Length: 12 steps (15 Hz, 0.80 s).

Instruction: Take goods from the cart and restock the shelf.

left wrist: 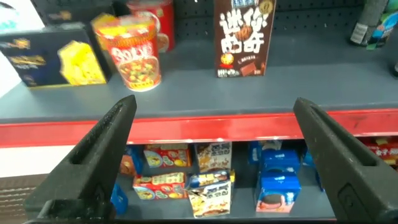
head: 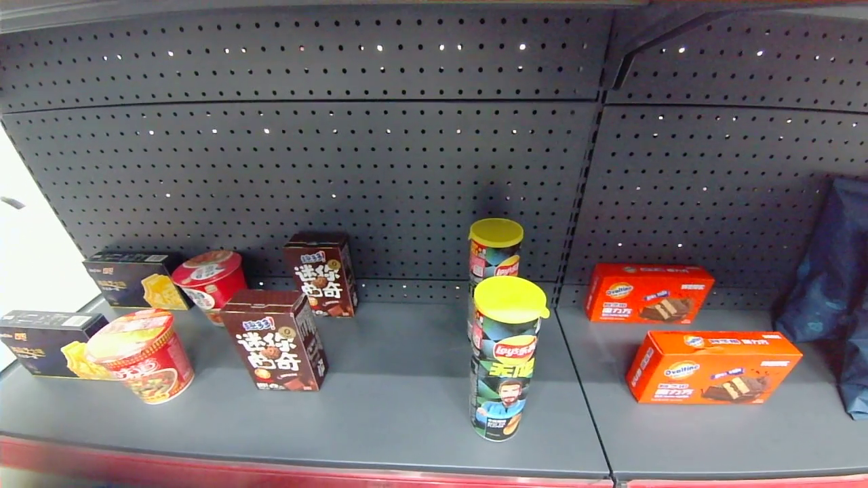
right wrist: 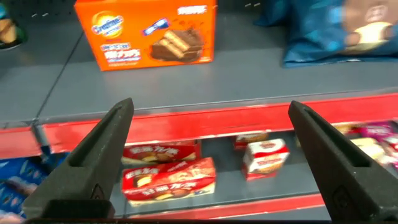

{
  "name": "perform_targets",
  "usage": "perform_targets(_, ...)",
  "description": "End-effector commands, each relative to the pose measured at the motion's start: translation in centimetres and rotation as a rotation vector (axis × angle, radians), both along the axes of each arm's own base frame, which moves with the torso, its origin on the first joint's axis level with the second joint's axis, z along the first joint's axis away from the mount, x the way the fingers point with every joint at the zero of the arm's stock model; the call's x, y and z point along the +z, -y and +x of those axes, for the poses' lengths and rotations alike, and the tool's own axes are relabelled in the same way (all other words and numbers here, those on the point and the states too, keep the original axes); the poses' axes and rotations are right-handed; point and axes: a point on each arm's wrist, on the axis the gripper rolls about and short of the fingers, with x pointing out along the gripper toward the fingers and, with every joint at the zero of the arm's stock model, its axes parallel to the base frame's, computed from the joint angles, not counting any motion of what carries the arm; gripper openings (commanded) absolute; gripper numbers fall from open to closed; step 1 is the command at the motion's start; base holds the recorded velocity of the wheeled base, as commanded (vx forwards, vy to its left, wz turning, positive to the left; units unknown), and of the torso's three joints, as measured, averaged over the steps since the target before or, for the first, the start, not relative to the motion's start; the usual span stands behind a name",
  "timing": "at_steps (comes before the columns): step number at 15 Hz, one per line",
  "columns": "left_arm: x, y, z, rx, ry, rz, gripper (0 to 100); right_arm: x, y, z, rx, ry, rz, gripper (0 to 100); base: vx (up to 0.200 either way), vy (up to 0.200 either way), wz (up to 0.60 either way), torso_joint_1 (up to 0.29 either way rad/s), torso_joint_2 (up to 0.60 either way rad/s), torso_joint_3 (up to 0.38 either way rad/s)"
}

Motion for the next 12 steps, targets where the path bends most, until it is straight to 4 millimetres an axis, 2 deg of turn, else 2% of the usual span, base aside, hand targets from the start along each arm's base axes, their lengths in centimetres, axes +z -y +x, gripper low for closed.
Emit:
perform_targets(1, -0.03, 0.00, 0.00, -0.001, -0.001, 0.000, 100, 0.01, 0.00, 0.01, -0.002, -0.001, 0.000, 100, 0.000, 0.000, 0.00, 0.000, 0.00, 0.000)
perform_targets(4, -0.03, 0.00, 0.00, -0.001, -0.001, 0.003, 100, 0.06, 0.00, 0.01, -0.002, 0.001, 0.000, 100, 0.000, 0.000, 0.00, 0.000, 0.00, 0.000)
perform_targets(7, -0.03, 0.00, 0.00, -0.001, -0.001, 0.002, 100, 0.01, 0.00, 0.01, -0.002, -0.001, 0.000, 100, -0.200, 0.000, 0.00, 0.010, 0.00, 0.002)
perform_targets(10, -0.03, 0.00, 0.00, -0.001, -0.001, 0.003, 100, 0.01, 0.00, 0.01, 0.000, 0.000, 0.000, 100, 0.000, 0.000, 0.00, 0.000, 0.00, 0.000)
perform_targets(12, -0.03, 0.00, 0.00, -0.001, -0.001, 0.003, 100, 0.01, 0.00, 0.01, 0.000, 0.000, 0.000, 100, 0.000, 0.000, -0.60, 0.005, 0.01, 0.005)
